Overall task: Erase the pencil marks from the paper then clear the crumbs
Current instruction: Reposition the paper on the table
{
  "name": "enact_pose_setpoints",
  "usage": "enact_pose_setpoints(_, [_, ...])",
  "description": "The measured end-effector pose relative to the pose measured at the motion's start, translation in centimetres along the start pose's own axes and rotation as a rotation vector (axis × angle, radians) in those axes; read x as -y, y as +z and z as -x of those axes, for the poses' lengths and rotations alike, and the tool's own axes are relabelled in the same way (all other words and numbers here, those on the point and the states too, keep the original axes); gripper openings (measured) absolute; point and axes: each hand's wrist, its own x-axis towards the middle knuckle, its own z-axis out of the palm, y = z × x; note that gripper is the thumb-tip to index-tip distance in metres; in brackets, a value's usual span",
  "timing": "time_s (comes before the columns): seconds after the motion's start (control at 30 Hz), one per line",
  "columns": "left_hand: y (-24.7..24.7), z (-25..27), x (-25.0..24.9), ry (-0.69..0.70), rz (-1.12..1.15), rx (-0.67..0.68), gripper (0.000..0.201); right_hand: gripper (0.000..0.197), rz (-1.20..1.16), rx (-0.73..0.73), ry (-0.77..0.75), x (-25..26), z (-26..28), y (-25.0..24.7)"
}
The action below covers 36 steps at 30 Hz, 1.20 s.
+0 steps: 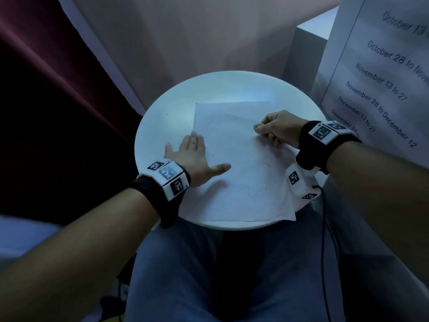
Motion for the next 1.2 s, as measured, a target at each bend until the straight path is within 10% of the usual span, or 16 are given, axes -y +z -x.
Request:
enact_pose_setpoints(0.13, [2.5,3.7,0.3,0.335,-0.116,0.049,0.102,0.017,-0.010,-0.007,-0.008,-0.2,0.0,0.0])
enact_pose_setpoints(0.3, [1.2,2.2,3.0,-0.113,-0.092,0.042,0.117,0.017,-0.009,-0.012,-0.018,-0.3,-0.2,0.1])
enact_pose_setpoints(0.5, [1.8,2.4,-3.8,0.433,-0.120,0.014,0.104,0.018,0.002,-0.037,-0.019,-0.2,0.0,0.3])
enact_pose_setpoints(0.7, [0.2,-0.8,1.0,-0.123,-0.061,0.018,0.121,0.016,-0.032,-0.030,-0.008,-0.3,0.0,0.2])
enact_pose_setpoints(0.9, [1.0,1.5,-3.9,0.495,-0.143,0.029,0.099,0.019,-0.041,-0.030,-0.002,-0.3,0.0,0.2])
enact_pose_setpoints(1.07, [0.0,-0.9,1.3,-0.056,-0.120,0.033,0.115,0.014,-0.038,-0.031,-0.016,-0.5,-0.1,0.3])
enact_pose_setpoints(1.2, [-0.3,-0.1,-0.8,0.208,-0.121,-0.046,0.106,0.014,-0.020,-0.028,-0.015,-0.3,-0.1,0.3])
